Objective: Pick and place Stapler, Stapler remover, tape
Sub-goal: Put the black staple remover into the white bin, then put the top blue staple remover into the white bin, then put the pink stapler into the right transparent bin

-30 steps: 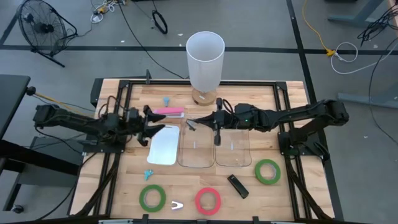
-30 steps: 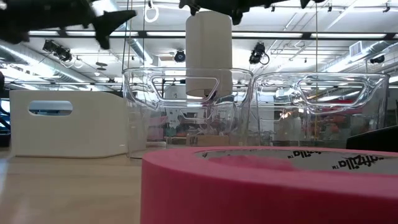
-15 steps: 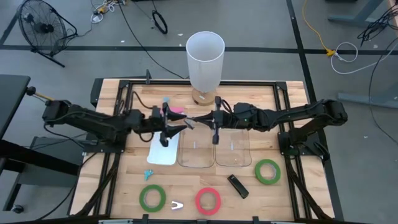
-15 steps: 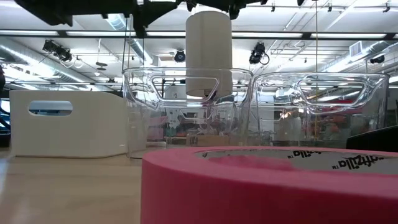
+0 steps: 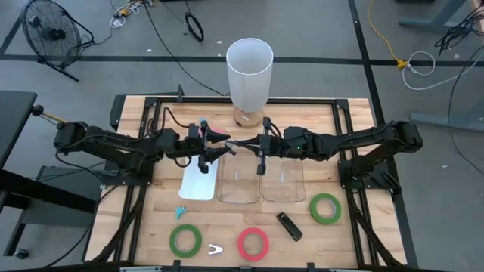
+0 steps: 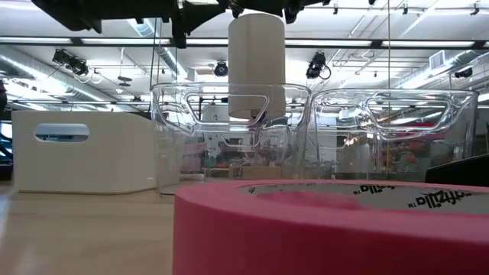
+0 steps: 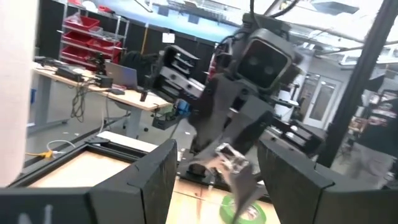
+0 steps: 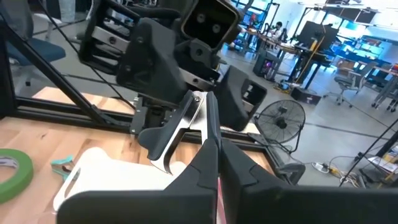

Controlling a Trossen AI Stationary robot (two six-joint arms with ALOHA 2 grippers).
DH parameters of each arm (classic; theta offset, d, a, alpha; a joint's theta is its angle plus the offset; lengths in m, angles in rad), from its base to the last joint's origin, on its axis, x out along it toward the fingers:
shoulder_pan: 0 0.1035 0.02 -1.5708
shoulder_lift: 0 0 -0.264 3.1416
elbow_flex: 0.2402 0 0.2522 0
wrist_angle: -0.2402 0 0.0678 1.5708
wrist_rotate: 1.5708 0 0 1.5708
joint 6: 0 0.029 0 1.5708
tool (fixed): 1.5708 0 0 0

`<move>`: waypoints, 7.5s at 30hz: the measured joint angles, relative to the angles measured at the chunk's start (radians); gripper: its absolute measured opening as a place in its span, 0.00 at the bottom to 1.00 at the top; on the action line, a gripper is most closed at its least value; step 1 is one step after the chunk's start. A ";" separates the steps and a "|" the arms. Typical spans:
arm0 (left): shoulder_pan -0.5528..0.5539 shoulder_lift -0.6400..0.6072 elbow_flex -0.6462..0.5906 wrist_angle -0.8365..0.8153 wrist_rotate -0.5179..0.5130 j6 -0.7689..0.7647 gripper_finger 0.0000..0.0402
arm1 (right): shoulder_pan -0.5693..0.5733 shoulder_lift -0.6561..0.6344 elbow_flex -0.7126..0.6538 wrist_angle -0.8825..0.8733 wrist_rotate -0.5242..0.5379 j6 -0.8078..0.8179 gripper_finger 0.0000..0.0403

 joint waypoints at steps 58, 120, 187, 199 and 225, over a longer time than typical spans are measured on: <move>-0.178 -0.236 0.000 -1.184 -0.132 -0.557 0.11 | 0.012 -0.152 0.000 -0.467 0.370 0.086 0.46; 0.730 0.172 0.085 -1.031 0.099 -0.225 0.54 | 0.006 -0.151 0.000 -0.467 0.338 0.041 0.44; 0.120 -0.070 0.634 -1.936 0.086 -0.297 0.11 | -0.026 -0.151 0.000 -0.462 0.347 0.122 0.44; -0.287 0.009 0.545 -1.880 -0.073 -0.571 0.11 | -0.026 -0.151 0.000 -0.464 0.303 0.192 0.44; -0.304 0.105 0.467 -1.794 -0.097 -0.583 0.31 | -0.026 -0.151 -0.001 -0.471 0.303 0.180 0.44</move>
